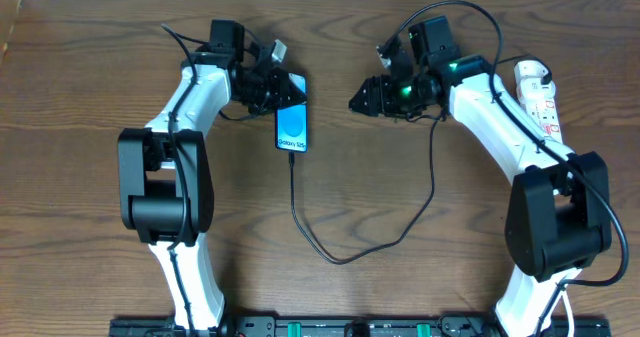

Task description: Plug charger to phone and switch on socket

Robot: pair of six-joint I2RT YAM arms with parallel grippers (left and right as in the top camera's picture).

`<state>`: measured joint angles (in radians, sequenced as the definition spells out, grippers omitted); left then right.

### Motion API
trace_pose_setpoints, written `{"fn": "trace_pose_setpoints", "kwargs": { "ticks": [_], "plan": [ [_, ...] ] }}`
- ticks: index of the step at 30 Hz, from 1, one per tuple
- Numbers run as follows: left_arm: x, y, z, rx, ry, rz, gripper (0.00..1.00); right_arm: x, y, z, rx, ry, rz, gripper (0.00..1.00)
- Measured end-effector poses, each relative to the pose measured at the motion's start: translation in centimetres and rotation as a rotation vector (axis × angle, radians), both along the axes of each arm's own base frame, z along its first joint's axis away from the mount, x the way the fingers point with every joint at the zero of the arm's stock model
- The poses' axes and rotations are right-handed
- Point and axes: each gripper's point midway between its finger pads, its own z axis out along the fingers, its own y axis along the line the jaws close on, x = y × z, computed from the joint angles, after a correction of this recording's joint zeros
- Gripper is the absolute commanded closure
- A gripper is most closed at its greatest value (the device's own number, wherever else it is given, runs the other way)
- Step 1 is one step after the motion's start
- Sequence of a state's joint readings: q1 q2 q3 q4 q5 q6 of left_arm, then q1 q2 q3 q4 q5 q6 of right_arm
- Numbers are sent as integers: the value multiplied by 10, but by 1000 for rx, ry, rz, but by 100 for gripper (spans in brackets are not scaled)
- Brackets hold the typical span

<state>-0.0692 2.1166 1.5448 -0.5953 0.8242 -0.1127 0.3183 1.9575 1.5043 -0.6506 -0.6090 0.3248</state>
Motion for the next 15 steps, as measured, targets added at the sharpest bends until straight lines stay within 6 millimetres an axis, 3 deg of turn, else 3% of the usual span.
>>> {"fn": "trace_pose_setpoints", "kwargs": {
  "ticks": [15],
  "plan": [
    [-9,-4,-41,20,87,-18,93,-4,5,-4,-32,-3,8,39]
  ]
}}
